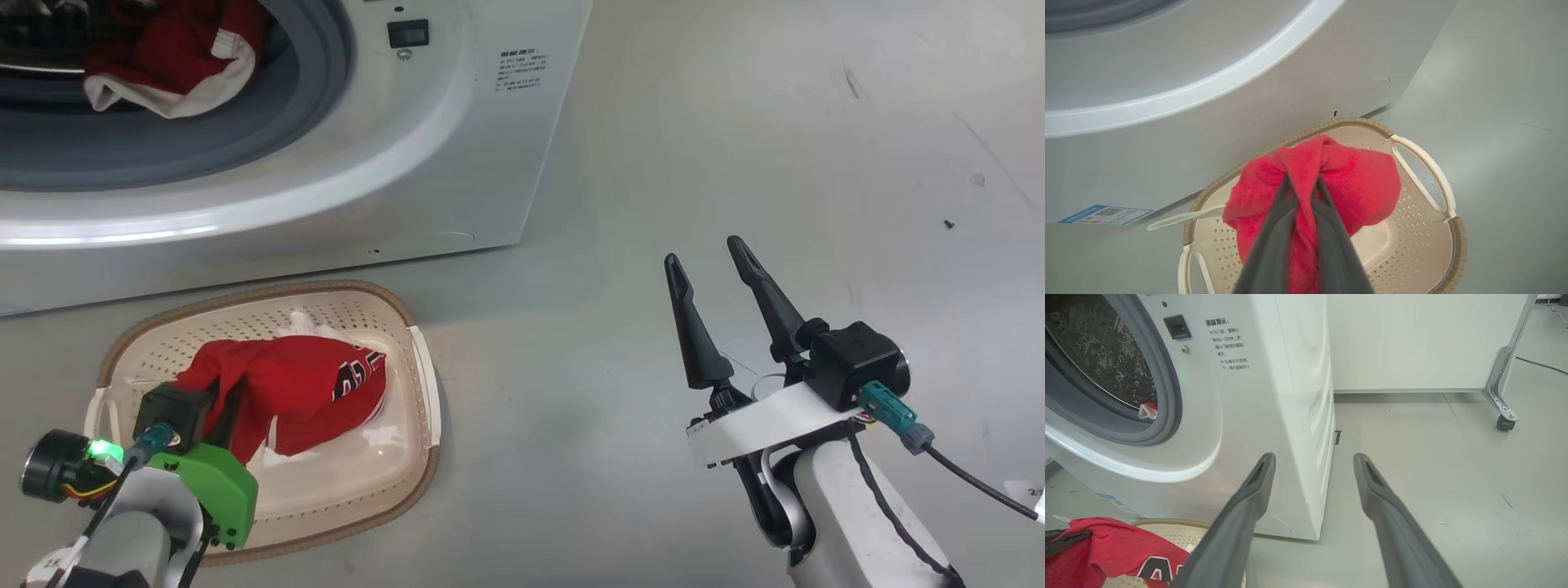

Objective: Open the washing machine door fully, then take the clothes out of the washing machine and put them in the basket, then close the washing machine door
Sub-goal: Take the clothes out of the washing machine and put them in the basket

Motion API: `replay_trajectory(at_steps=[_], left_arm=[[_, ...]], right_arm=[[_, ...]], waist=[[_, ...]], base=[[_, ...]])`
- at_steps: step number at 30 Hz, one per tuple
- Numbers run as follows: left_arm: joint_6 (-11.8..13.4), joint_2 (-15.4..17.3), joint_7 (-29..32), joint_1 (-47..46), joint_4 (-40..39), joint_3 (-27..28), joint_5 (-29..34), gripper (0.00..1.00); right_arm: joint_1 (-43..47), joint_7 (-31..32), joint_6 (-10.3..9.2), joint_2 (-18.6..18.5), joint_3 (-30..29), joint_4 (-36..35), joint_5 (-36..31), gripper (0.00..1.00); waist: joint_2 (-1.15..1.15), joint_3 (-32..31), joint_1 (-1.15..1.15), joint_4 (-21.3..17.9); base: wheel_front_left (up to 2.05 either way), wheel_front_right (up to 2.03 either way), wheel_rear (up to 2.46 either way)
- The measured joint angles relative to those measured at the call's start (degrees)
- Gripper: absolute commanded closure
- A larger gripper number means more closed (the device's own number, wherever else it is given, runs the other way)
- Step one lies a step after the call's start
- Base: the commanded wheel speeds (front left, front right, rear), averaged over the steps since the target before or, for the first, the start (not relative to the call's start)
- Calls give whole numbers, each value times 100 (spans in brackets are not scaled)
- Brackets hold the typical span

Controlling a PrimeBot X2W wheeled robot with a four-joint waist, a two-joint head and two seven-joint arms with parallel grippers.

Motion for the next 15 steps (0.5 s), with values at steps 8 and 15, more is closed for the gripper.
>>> replay_trajectory(at_steps=[8, 15], left_arm=[[-18, 60, 68, -203, 581, -46, 107, 100], [-18, -5, 68, -399, 1091, -14, 101, 100]], right_arm=[[-162, 0, -58, 0, 20, -59, -21, 0], [-274, 0, -199, 4, -134, -113, -114, 0]], waist=[[0, 412, 0, -138], [0, 655, 0, -206]], base=[[0, 0, 0], [0, 0, 0]])
